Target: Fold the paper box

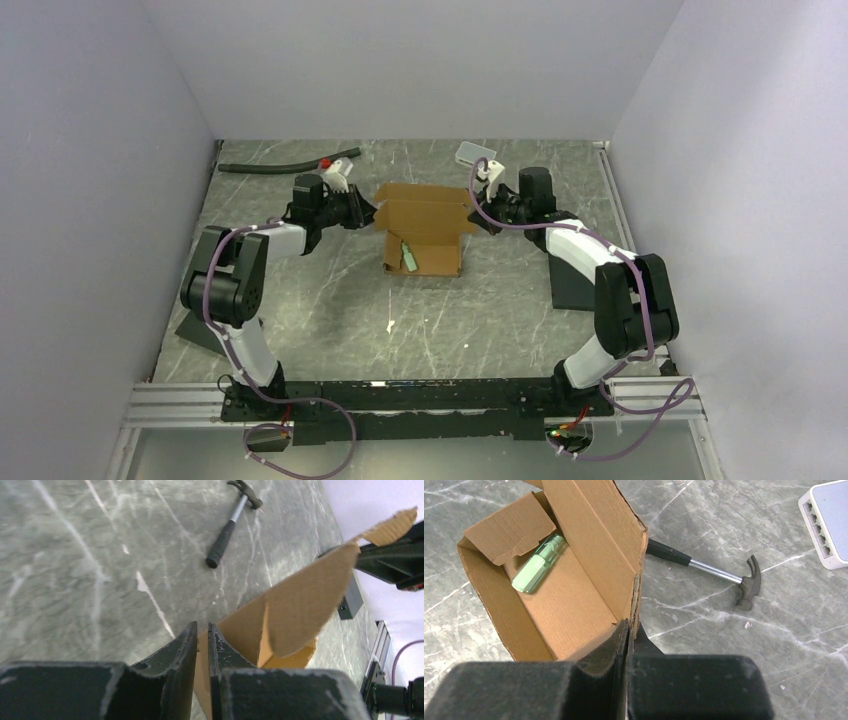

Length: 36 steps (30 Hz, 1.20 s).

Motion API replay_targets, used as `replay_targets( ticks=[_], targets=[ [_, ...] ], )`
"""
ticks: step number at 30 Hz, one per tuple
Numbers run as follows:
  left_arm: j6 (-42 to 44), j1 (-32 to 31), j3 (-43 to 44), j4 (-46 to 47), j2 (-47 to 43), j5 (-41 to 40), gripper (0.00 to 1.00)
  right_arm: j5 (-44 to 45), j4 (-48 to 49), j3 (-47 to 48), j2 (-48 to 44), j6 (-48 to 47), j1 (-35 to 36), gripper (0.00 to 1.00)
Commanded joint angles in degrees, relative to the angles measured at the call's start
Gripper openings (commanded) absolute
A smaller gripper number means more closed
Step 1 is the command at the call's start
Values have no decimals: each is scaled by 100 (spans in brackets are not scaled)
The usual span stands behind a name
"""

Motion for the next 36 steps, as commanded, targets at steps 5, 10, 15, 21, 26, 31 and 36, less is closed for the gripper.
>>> replay_targets(
  ticks=[5,10,15,21,26,31,36],
  targets=[
    [641,-386,202,49,-110,269,19,-216,31,131,-217,-151,80,0],
    [679,-409,-79,140,-316,176,25,-223,-94,176,-241,-330,80,0],
    [709,-409,-118,282,-238,254,27,-515,-307,204,-244,-512,96,0],
    [801,-509,-217,428,-309,250,28,-20,-27,68,-471,-121,326,0],
    [777,-533,-387,668,-339,268,29,698,2,8,-542,-291,529,0],
    [703,-541,-435,924,-300,445,29,1401,41,107,-543,-1021,603,0],
    [619,-541,-597,1074,-517,422,30,1492,201,-88,-483,-2048,585,0]
  ],
)
